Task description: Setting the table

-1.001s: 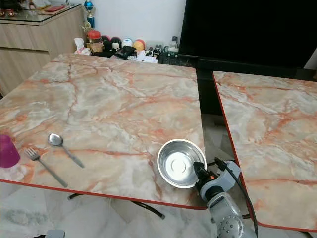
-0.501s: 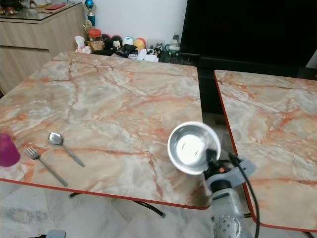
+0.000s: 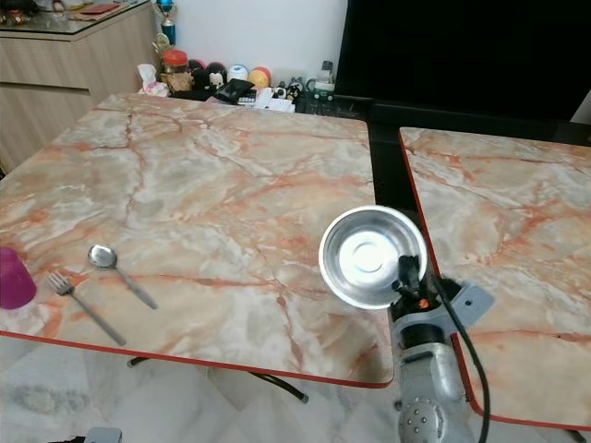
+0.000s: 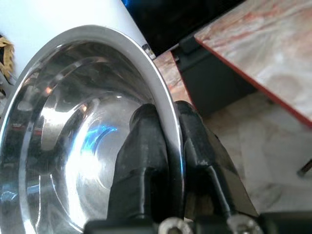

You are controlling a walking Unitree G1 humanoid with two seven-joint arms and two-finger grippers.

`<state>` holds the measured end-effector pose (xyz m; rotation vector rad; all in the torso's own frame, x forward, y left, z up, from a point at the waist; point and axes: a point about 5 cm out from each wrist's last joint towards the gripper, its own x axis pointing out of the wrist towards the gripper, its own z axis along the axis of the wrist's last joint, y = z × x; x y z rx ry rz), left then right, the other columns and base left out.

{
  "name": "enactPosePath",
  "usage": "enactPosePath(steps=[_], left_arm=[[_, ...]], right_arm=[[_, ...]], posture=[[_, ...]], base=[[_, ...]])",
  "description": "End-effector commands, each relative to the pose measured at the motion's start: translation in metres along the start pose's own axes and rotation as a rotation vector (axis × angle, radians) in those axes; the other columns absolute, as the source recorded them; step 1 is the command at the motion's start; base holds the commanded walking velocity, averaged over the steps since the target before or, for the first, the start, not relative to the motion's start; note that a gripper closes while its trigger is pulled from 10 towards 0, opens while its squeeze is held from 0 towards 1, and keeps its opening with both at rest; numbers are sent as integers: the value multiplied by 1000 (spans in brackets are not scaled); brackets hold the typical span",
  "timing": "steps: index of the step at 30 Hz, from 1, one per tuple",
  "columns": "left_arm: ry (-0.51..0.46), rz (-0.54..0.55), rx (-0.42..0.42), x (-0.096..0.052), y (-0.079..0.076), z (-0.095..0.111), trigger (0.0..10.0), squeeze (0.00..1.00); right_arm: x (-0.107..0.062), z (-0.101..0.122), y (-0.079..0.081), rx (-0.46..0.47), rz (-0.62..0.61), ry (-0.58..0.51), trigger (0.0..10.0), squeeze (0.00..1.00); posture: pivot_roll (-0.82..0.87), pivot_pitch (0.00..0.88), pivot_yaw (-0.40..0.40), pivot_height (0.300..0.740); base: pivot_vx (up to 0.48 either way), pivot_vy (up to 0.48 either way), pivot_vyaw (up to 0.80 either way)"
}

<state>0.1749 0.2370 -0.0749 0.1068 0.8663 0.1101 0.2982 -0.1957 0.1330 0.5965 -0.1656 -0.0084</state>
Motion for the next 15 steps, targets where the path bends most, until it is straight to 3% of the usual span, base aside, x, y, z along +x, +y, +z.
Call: enactPosePath(steps=[1,15], left_arm=[[22,-14,10,-1,-4,-7,10000,0],[29,-17,21,-3,-2,-10,10000,0]], right_arm=[[0,8,-1,-23,-1,-30,10000,0],[0,4,-1,-66,-11,-18,10000,0]], posture=[[7,84,-67,740],[8,64,-68,740]], base=[[0,-412,0],[0,-443,0]])
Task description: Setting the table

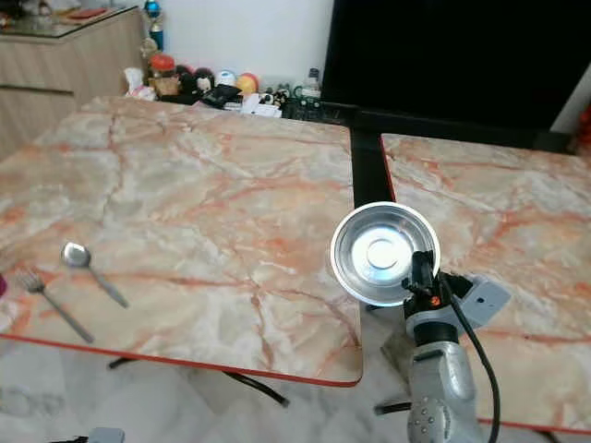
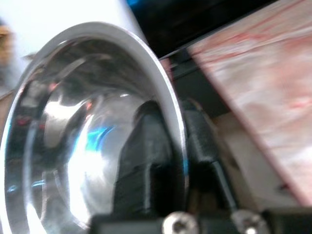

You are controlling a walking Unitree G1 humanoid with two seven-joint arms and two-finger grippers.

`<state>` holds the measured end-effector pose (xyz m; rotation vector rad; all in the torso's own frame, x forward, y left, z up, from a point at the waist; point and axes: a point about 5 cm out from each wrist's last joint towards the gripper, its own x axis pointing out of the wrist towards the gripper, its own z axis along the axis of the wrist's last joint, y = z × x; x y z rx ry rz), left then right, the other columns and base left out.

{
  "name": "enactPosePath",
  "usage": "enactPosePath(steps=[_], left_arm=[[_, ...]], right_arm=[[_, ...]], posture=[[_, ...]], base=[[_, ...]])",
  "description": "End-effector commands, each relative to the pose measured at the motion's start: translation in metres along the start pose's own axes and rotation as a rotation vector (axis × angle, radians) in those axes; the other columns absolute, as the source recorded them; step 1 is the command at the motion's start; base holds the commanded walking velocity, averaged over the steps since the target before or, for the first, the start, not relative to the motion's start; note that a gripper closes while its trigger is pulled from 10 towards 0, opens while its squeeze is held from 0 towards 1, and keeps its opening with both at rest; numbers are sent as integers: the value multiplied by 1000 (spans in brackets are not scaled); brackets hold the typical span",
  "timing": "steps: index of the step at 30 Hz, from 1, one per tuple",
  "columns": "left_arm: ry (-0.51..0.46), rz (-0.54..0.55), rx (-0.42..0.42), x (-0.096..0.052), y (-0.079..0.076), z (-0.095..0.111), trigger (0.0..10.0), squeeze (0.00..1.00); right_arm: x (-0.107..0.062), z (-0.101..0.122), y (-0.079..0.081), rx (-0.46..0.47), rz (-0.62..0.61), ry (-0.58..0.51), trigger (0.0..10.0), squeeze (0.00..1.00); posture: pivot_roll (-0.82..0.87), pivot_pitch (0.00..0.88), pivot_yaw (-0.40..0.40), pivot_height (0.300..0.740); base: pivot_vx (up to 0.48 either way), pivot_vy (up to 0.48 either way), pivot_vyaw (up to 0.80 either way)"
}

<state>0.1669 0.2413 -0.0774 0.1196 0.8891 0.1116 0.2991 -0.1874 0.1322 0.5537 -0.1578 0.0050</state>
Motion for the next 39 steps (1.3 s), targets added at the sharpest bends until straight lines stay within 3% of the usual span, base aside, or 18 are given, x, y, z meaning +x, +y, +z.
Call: enactPosePath(steps=[1,23,30,37,39], left_arm=[[6,-23,10,0,-6,-2,10000,0],[1,-24,1,1,-8,1,10000,0],[2,-23,1,1,-7,1,10000,0],[0,-19,8,2,-7,3,10000,0],[-2,-7,1,2,-6,4,10000,0]], right_arm=[[-1,9,-8,-26,-26,-30,10000,0],[1,12,-14,-25,-74,-49,10000,0],[-7,7,-16,-18,-106,-37,10000,0],[-14,5,-13,-22,-128,-44,10000,0],[-23,3,-16,-7,-176,-37,10000,0]], posture=[[8,64,-68,740],[-4,84,-63,740],[-9,87,-61,740],[-12,86,-59,740],[-12,86,-59,740]], base=[[0,-442,0],[0,-443,0],[0,-444,-723],[0,-414,0],[0,0,0]])
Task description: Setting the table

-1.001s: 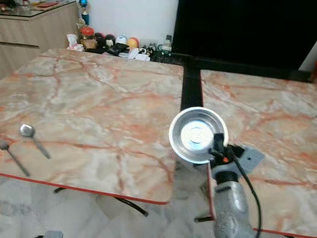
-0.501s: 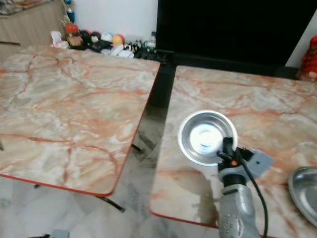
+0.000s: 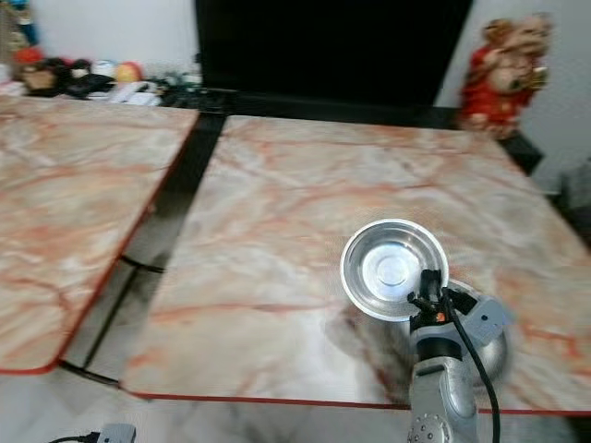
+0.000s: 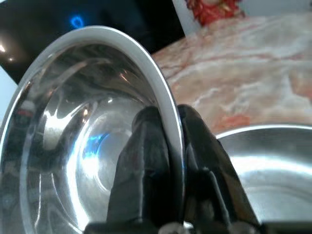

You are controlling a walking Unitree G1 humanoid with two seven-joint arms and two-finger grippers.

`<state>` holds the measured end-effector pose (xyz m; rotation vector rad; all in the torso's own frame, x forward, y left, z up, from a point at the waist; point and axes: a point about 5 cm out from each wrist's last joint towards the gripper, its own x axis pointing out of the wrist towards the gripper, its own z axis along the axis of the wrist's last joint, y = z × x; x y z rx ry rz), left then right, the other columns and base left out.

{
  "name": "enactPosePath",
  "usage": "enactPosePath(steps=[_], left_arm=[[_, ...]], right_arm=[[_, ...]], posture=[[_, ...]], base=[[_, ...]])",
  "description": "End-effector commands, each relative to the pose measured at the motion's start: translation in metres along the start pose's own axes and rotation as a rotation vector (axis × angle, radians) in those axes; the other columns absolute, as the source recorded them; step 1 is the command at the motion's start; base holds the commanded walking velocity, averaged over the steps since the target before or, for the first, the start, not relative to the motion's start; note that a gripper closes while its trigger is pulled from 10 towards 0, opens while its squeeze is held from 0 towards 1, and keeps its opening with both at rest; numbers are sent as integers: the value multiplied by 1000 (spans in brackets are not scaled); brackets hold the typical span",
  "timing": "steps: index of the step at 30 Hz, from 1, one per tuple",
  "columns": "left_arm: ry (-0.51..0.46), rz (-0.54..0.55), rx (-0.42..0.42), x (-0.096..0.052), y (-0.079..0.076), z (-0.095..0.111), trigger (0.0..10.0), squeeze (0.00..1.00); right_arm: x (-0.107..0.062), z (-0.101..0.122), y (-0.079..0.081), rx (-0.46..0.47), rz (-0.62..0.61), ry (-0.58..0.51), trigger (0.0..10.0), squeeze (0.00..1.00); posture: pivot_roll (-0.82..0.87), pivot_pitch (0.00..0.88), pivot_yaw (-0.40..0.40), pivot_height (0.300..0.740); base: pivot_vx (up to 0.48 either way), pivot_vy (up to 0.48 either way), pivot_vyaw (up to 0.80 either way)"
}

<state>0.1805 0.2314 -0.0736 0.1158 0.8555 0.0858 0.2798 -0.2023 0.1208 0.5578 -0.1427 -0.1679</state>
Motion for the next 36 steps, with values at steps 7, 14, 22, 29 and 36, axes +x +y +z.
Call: enactPosePath(steps=[7,14,22,29,36], left_arm=[[39,16,-2,-3,5,-11,10000,0],[35,10,2,-2,4,-9,10000,0],[37,10,16,-2,6,-9,10000,0],[31,5,22,-2,5,-7,10000,0],[32,3,22,-2,5,-7,10000,0]], right_arm=[[-6,21,2,71,-95,-79,10000,0],[-5,34,1,302,-353,-75,10000,0],[-15,25,23,462,-411,58,10000,0],[-17,22,27,285,-431,204,10000,0],[-23,10,14,203,-468,325,10000,0]], posture=[[-22,87,-58,740],[-20,87,-61,740],[-31,90,-55,740],[-30,83,-58,740],[-30,82,-58,740]], base=[[0,0,0],[0,0,0],[0,0,0],[0,0,0],[0,0,0]])
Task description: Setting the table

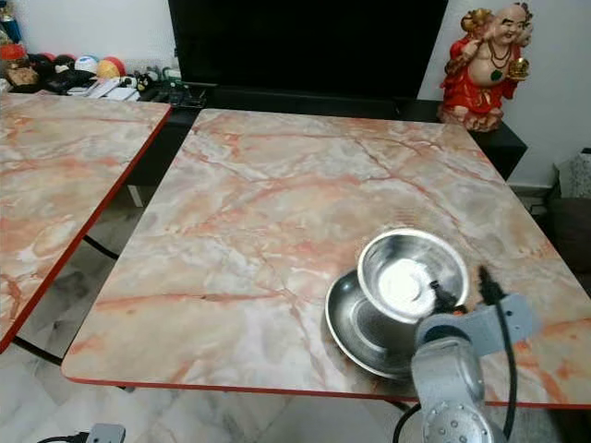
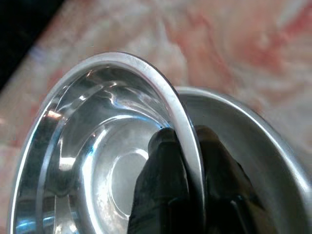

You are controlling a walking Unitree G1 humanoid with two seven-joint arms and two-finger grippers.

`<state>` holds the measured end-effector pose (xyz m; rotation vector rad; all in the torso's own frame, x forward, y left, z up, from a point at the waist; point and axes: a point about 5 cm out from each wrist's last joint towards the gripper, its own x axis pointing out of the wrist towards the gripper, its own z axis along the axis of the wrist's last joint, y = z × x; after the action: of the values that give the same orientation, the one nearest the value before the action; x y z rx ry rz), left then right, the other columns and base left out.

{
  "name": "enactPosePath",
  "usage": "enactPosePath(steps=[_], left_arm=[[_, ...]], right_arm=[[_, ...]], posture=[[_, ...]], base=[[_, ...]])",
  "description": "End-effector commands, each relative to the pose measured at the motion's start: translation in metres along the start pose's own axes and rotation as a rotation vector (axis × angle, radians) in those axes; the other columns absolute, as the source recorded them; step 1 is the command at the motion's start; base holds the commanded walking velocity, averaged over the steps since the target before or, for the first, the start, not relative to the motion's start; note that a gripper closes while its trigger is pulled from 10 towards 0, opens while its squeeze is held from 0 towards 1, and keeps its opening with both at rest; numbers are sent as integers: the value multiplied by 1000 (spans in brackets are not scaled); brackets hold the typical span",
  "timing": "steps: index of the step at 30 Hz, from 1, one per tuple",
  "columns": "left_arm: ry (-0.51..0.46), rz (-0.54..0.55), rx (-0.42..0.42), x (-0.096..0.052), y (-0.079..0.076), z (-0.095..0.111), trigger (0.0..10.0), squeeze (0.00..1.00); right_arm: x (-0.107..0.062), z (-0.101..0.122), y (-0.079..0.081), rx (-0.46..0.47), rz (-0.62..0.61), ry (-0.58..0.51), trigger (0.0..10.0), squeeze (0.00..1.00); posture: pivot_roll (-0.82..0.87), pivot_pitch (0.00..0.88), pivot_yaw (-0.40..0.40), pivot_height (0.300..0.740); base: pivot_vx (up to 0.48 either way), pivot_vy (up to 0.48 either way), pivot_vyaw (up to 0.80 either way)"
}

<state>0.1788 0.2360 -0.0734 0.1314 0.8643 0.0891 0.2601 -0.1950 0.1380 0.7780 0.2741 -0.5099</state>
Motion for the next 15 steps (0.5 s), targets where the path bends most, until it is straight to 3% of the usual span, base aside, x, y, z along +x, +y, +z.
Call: enactPosePath(steps=[1,15], left_arm=[[23,-6,9,-1,0,-5,10000,0],[25,-4,8,-2,1,-6,10000,0]], right_arm=[[-2,-5,-1,33,-18,29,10000,0],[-1,-11,8,18,31,106,10000,0]], posture=[[-30,82,-58,740],[-18,94,-57,740]], base=[[0,0,0],[0,0,0]])
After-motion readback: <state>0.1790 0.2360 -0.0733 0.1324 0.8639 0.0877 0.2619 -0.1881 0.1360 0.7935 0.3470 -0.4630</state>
